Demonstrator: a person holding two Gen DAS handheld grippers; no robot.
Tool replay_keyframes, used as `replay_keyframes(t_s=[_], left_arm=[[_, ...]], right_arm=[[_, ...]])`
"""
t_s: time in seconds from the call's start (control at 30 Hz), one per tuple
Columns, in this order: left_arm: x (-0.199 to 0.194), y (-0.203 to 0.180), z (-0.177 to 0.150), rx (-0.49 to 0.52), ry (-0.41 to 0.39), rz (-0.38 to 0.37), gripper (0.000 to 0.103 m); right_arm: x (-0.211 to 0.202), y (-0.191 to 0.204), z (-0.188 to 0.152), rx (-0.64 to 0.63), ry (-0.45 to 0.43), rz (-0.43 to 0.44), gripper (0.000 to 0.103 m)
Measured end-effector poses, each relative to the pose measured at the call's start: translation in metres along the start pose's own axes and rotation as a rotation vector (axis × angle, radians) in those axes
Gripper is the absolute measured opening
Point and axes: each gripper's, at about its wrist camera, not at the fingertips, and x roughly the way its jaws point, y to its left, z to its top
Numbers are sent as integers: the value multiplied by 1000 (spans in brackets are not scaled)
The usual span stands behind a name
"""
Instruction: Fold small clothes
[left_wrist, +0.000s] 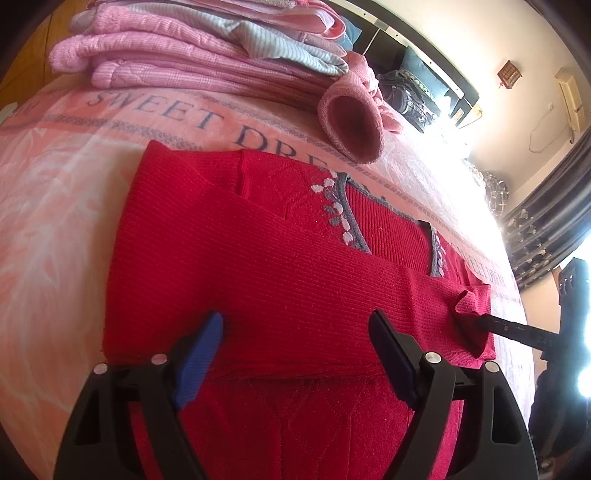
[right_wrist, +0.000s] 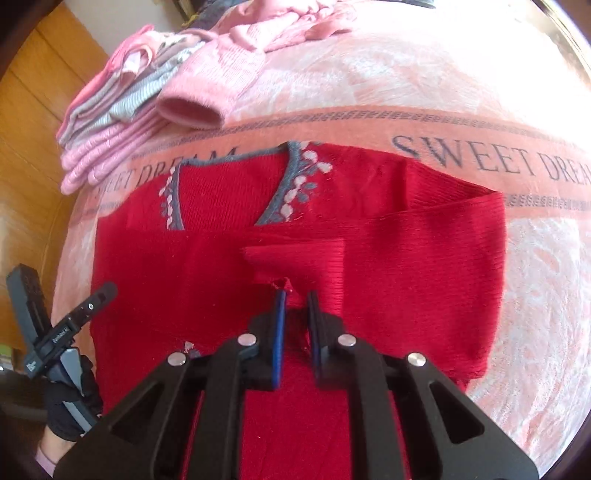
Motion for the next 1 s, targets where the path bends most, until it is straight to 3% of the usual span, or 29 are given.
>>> replay_keyframes(t_s=[0.1,0.17,0.23,0.33,0.5,0.67,0.7,0.77,0.8,0.9,1.0], left_arm=[[1,-3,-1,12,-1,17,82],[1,-4,0,13,-3,26,82],[0,-6,2,12,-12,33,82],[-9,-11,5,12,-66,14,82],[-10,-19,7,16,-84,-9,82],[5,-23,1,42,-34,16,82],[6,-23,0,45,-31,18,82],[5,-23,-2,46,-31,17,82],[5,-23,-1,44,-31,14,82],[3,-20,-1,35,-31,9,82],[6,-18,-4,46,-16,12,82]], right_arm=[[-20,-41,2,93,-15,17,14],[-27,-70,-1,155,-4,15,24],[-32,-94,-3,207,-6,15,24],[-29,-116,-5,281,-3,90,25],[-12,-112,-8,297,26,161,28],[15,-88,-12,238,92,100,32],[18,-85,-13,229,92,92,31],[17,-78,-10,197,79,72,11],[15,-76,-8,190,70,83,6],[2,-72,-5,169,39,73,6],[9,-77,-11,164,82,14,6]])
